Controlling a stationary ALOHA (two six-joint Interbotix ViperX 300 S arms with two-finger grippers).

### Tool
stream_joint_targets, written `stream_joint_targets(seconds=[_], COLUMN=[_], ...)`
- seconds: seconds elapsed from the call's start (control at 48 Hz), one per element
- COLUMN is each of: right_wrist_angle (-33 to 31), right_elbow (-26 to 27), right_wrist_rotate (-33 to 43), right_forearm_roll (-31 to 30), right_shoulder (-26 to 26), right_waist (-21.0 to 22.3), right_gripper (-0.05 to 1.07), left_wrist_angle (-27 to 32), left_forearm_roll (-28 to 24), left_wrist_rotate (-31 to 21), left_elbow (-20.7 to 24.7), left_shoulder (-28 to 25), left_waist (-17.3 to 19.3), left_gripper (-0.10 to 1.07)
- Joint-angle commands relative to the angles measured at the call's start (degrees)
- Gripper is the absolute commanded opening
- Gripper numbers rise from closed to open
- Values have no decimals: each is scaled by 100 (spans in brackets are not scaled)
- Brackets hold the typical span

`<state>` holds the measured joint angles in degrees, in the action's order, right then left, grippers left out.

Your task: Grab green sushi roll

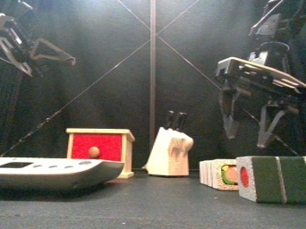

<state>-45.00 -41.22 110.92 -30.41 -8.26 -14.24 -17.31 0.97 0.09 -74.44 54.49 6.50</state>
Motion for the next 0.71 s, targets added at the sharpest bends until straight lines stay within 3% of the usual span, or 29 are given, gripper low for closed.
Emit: stream_joint_targets(seconds=[0.0,0.396,0.688], right_wrist_angle=[9,53,352], right_elbow=[62,185,308], right_wrist_rotate=[-211,-1283,-2241], right_forearm_roll=[-9,-9,-35], right_shoulder=[-237,-457,-519], right_waist=[-9,-202,-642], right_gripper=[95,95,95], left_wrist_angle=[-26,-26,-18], left_forearm_roll=[9,9,0], left_wrist_rotate=[0,0,9], left_elbow=[70,70,70], left_shoulder=[-26,-26,-26], left_waist=[9,9,9], left_gripper=[-1,-1,-1])
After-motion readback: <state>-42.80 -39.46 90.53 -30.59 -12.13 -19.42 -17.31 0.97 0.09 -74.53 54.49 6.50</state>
